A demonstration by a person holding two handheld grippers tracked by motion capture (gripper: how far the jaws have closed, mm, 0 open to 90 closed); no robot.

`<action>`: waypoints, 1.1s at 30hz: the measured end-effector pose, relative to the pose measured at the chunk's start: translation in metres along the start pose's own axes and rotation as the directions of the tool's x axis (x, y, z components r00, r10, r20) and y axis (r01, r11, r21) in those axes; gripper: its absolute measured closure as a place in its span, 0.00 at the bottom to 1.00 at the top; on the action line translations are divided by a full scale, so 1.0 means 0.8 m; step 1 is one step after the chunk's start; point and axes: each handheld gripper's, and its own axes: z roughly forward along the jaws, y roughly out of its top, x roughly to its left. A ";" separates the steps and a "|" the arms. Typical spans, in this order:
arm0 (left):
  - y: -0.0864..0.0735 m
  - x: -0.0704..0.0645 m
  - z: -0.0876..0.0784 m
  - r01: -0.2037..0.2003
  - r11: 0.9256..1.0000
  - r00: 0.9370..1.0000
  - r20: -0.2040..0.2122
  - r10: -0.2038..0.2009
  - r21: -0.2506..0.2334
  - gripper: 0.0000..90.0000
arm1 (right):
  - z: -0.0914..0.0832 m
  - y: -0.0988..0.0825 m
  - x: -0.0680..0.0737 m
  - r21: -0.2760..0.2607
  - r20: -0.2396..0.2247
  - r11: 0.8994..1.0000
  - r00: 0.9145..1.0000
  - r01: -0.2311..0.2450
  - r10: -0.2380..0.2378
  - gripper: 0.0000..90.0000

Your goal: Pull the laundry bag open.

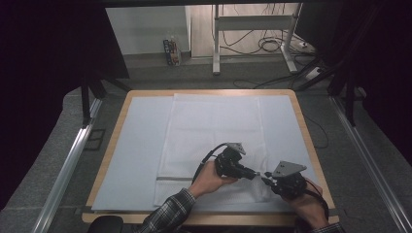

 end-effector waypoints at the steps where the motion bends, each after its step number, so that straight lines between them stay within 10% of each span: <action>1: 0.000 0.000 0.000 0.000 1.000 1.000 0.000 0.000 0.000 0.94 | 0.000 0.000 0.000 0.000 0.000 1.000 1.000 0.000 0.000 0.77; 11: -0.001 -0.001 0.000 -0.022 1.000 1.000 0.008 0.021 0.017 0.95 | 0.013 0.011 -0.010 0.012 -0.038 0.999 0.998 0.048 -0.048 0.56; 20: -0.001 -0.001 0.000 -0.017 1.000 1.000 0.025 0.016 0.005 0.97 | 0.021 0.015 -0.010 0.023 -0.094 0.995 0.992 0.092 -0.090 0.90; 33: -0.003 -0.005 0.001 -0.027 1.000 0.999 -0.021 0.028 0.005 0.98 | 0.020 0.013 -0.010 0.035 -0.097 0.998 0.994 0.046 -0.042 0.93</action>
